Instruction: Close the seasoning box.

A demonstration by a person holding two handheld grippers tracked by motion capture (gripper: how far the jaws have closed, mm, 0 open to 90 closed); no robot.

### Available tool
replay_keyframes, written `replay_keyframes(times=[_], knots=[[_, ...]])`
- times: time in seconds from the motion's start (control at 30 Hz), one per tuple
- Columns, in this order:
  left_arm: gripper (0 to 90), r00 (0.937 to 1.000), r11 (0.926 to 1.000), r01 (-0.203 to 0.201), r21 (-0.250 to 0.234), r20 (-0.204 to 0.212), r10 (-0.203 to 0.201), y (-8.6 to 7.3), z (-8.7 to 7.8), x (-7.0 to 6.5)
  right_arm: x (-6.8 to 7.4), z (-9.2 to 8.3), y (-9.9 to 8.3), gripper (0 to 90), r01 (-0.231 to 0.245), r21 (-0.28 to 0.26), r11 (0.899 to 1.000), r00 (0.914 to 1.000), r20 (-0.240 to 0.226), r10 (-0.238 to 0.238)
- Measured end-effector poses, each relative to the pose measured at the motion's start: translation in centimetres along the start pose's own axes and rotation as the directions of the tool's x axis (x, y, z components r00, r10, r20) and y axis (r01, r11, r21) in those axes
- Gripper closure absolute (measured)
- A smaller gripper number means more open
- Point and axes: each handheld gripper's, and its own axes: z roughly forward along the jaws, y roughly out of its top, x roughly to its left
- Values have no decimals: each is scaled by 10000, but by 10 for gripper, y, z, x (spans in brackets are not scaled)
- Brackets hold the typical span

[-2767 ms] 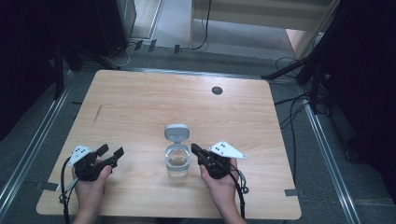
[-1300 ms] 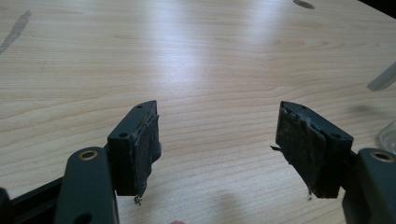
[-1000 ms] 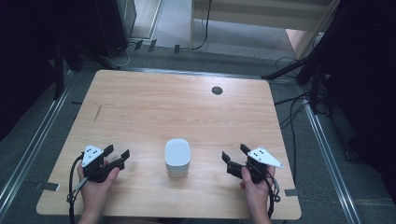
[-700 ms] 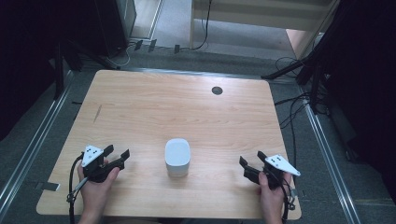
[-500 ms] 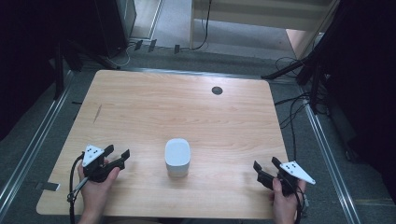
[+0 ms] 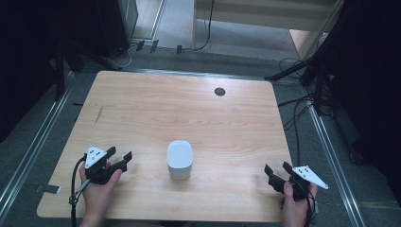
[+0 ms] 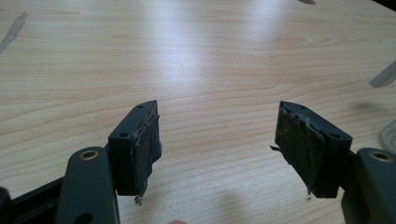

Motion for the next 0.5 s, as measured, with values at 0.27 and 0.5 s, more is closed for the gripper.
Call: replay_keyframes(times=[0.27, 0.5], knots=[[314, 10000, 9999, -79, 71, -20, 80, 0, 1, -1, 19, 14, 4, 222, 540, 391, 9978, 9985, -44, -539], [316, 9999, 9998, -142, 100, -73, 143, 1, 1, -2, 24, 17, 4, 225, 932, 658, 9935, 9956, -4, -934]])
